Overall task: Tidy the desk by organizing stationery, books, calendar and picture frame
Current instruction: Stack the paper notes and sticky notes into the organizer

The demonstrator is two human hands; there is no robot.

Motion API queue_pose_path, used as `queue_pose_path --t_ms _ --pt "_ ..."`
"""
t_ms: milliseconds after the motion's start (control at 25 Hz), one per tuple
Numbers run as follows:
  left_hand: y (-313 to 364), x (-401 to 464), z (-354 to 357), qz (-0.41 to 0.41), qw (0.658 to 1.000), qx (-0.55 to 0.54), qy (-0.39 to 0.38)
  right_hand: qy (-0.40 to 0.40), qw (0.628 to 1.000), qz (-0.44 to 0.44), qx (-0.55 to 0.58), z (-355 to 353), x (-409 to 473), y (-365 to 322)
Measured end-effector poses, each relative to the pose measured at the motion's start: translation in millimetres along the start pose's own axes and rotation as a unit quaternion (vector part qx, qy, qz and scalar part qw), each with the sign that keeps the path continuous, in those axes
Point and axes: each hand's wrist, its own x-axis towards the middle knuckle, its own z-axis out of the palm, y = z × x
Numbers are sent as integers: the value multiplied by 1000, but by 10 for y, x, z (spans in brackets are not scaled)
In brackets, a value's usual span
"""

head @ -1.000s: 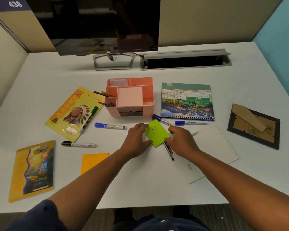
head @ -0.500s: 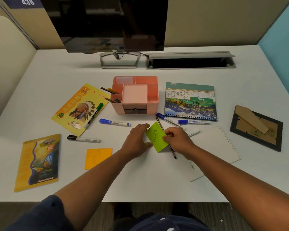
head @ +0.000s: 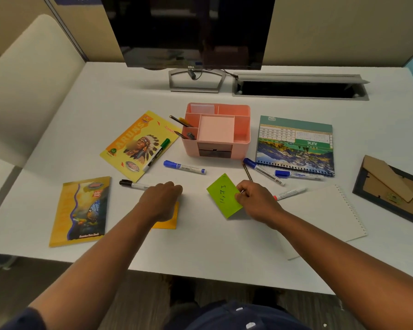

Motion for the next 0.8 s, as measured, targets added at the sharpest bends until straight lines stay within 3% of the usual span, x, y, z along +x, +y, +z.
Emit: queue_pose_path --t_ms 520,800 --pt "-154 -4 65 29 998 52 -13 -14 999 0 49 127 -27 -4" --pt "-131 -3 42 0 998 -2 -59 -27 992 26 117 130 -48 58"
